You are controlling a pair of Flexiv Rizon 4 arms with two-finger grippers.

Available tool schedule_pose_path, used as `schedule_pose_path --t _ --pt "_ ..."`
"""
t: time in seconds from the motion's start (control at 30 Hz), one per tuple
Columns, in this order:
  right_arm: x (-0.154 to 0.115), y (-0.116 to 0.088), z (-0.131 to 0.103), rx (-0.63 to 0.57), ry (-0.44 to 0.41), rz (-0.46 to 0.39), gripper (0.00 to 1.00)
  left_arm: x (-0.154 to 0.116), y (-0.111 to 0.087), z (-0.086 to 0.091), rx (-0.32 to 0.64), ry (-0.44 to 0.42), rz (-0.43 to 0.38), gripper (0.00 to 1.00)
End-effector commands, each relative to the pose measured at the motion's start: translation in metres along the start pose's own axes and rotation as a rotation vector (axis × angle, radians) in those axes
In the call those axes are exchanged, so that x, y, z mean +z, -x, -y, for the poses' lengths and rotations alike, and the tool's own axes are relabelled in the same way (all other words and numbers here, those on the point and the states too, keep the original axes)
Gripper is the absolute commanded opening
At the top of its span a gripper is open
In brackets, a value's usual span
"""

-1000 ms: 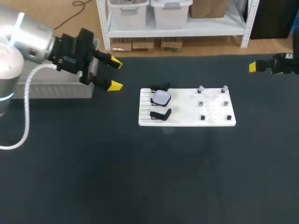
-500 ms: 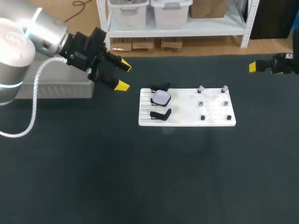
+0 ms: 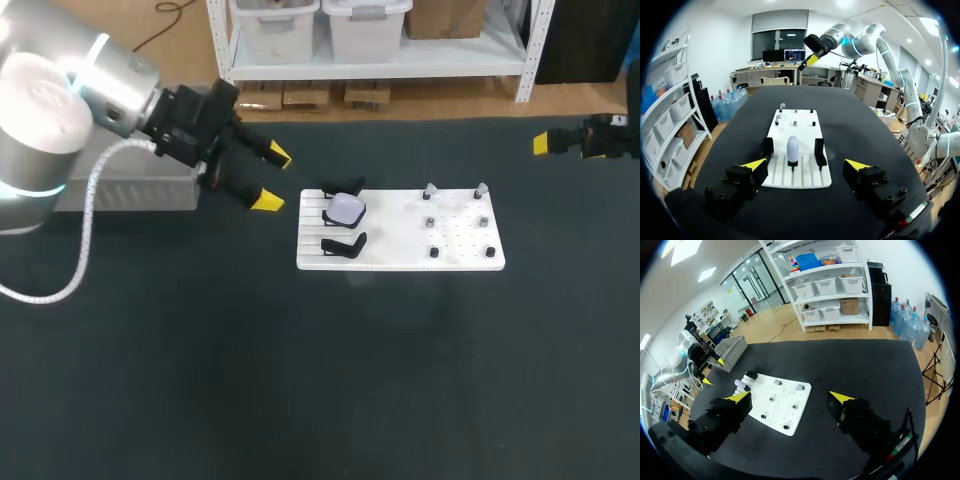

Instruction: Pick up each earbud case from the left stands, insert the matching earbuds, close the lid, and place the case in the box.

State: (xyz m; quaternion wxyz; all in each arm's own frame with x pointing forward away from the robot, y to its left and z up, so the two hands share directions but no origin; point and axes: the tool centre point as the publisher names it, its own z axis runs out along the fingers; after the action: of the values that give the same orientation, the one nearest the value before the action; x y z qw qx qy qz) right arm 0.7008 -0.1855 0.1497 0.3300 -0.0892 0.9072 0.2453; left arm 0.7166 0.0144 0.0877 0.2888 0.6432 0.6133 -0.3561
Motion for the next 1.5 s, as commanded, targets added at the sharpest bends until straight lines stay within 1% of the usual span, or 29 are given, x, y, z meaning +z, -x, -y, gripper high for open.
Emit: schedule_pose_path --t 0.03,0.2,0.4,0.6,0.67,0.8,0.93,1.07,1.3,1.5 --pt "0.0 0.0 0.0 0.0 0.0 0.0 1.0 0.017 0.002 -0.016 0.021 -0.034 0.013 1.0" --pt "0.0 0.0 0.0 0.0 0.0 0.0 1.0 0.028 0.002 -0.025 0.041 -0.053 0.02 1.0" --pt "0.0 0.0 0.0 0.0 0.0 0.0 1.0 0.04 -0.008 -0.031 0.028 -0.088 0.033 1.0" --pt "0.0 0.0 0.0 0.0 0.0 0.0 1.0 0.052 -0.017 -0.032 0.007 -0.101 0.048 1.0" --pt "0.0 0.0 0.0 0.0 0.0 0.0 1.0 0.056 -0.018 -0.031 -0.004 -0.119 0.063 1.0" --pt "0.0 0.0 0.0 0.0 0.0 0.0 1.0 0.063 -0.022 -0.033 -0.018 -0.112 0.062 1.0" --pt "0.0 0.0 0.0 0.0 0.0 0.0 1.0 0.068 -0.022 -0.034 -0.025 -0.097 0.062 1.0" --pt "0.0 0.0 0.0 0.0 0.0 0.0 1.0 0.075 -0.02 -0.036 -0.023 -0.095 0.066 1.0" --pt "0.0 0.0 0.0 0.0 0.0 0.0 1.0 0.083 -0.02 -0.035 -0.02 -0.096 0.069 1.0" --pt "0.0 0.0 0.0 0.0 0.0 0.0 1.0 0.088 -0.021 -0.034 -0.025 -0.087 0.081 0.9"
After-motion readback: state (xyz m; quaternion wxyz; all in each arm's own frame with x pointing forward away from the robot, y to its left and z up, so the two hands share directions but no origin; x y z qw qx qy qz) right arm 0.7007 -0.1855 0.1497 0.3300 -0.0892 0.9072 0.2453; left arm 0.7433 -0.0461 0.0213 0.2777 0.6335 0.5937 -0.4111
